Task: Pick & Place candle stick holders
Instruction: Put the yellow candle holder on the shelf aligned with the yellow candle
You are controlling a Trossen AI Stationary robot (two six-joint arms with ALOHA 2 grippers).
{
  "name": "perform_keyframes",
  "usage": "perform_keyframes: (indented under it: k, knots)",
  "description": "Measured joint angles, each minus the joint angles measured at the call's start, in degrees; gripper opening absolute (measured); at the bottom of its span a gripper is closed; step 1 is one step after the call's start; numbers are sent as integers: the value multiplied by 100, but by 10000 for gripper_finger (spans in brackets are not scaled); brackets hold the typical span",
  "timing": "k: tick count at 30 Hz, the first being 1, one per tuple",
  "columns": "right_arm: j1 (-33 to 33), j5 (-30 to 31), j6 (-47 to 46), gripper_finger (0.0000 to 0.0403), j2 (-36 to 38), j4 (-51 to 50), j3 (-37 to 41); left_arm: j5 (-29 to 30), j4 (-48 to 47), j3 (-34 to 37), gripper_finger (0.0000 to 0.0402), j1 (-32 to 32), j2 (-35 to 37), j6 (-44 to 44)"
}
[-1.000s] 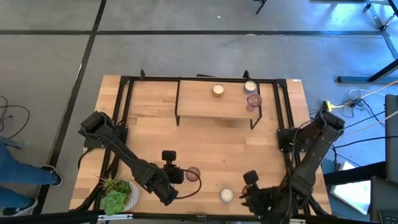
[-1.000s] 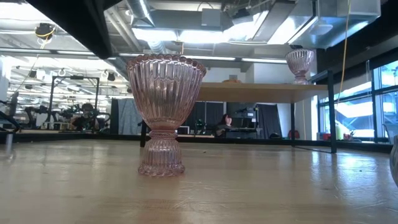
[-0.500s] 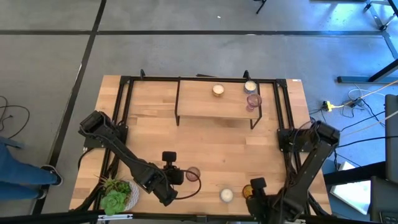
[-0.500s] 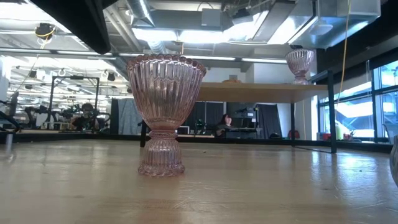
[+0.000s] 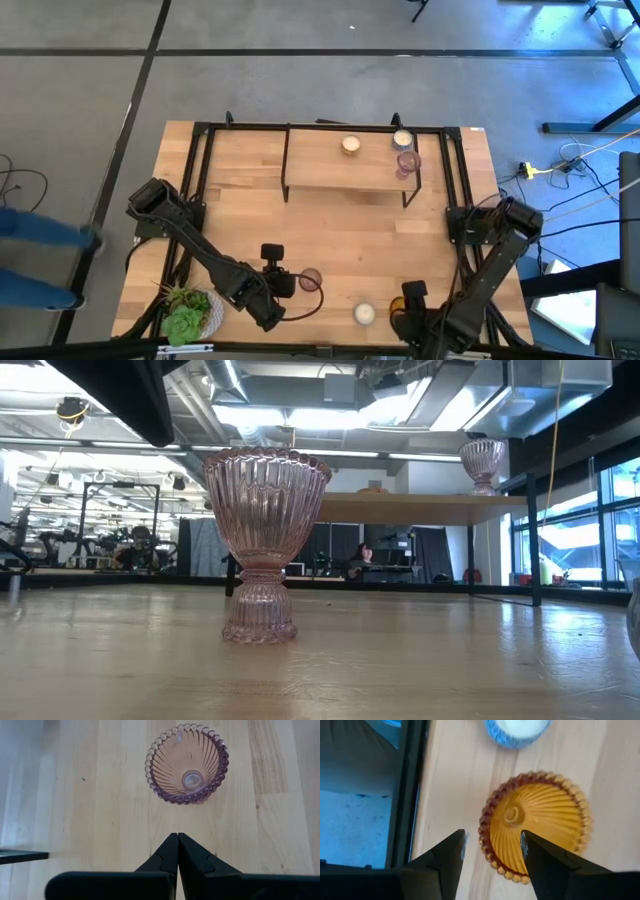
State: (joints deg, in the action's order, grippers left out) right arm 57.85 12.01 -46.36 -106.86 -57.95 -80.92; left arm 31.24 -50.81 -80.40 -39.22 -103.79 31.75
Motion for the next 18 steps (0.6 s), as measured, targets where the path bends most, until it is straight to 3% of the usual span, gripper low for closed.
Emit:
perform_keyframes:
  k: [12,18]
  knots:
    - [-130,-84,-14,196,-289,129,196,-1,0,0,2,0,0,-31]
    - [-203,-268,-12,153,-344,126,196,1,2,0,2,4,0,-52]
